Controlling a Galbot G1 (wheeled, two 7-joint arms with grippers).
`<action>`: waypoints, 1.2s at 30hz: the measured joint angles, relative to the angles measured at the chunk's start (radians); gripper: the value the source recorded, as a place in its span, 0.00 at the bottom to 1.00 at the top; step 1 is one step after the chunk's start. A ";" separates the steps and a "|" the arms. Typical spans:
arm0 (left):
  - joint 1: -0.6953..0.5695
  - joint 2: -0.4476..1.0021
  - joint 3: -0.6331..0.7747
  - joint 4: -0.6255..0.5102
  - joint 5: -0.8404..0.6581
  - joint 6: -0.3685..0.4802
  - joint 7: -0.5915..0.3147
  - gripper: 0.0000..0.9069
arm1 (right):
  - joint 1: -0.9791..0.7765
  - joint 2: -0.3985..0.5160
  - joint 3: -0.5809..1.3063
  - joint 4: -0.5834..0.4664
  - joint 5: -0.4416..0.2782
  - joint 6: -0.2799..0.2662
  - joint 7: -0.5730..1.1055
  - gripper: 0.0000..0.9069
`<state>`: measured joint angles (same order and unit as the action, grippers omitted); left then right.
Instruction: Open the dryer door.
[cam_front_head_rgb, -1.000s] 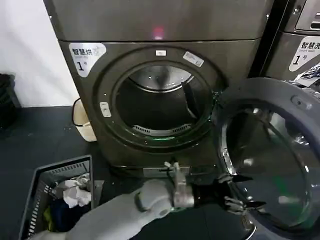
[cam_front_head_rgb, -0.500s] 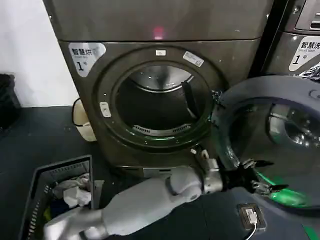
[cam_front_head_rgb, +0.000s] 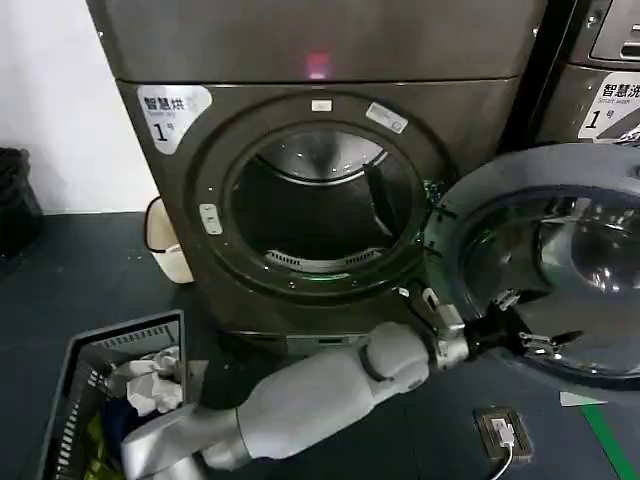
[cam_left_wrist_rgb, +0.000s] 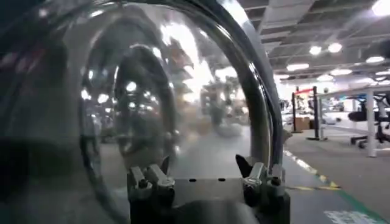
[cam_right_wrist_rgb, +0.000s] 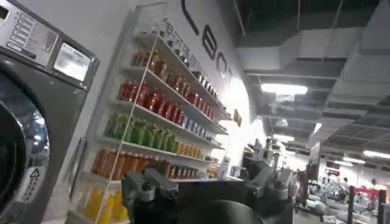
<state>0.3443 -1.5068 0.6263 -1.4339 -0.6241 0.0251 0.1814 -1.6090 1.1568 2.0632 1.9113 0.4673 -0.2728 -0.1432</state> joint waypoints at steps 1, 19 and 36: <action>0.000 0.003 -0.001 0.000 0.008 -0.003 -0.002 1.00 | 0.000 0.000 0.000 -0.001 0.000 0.000 0.000 1.00; 0.067 0.211 -0.035 -0.137 0.097 -0.116 -0.084 1.00 | 0.012 -0.019 -0.005 -0.002 -0.006 0.010 -0.001 1.00; 0.206 0.621 -0.131 -0.412 0.003 -0.300 -0.068 1.00 | 0.046 -0.033 0.006 0.000 -0.082 0.041 -0.008 1.00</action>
<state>0.5505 -0.8855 0.4954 -1.8457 -0.6206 -0.2747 0.1133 -1.5626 1.1243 2.0694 1.9110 0.3852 -0.2314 -0.1514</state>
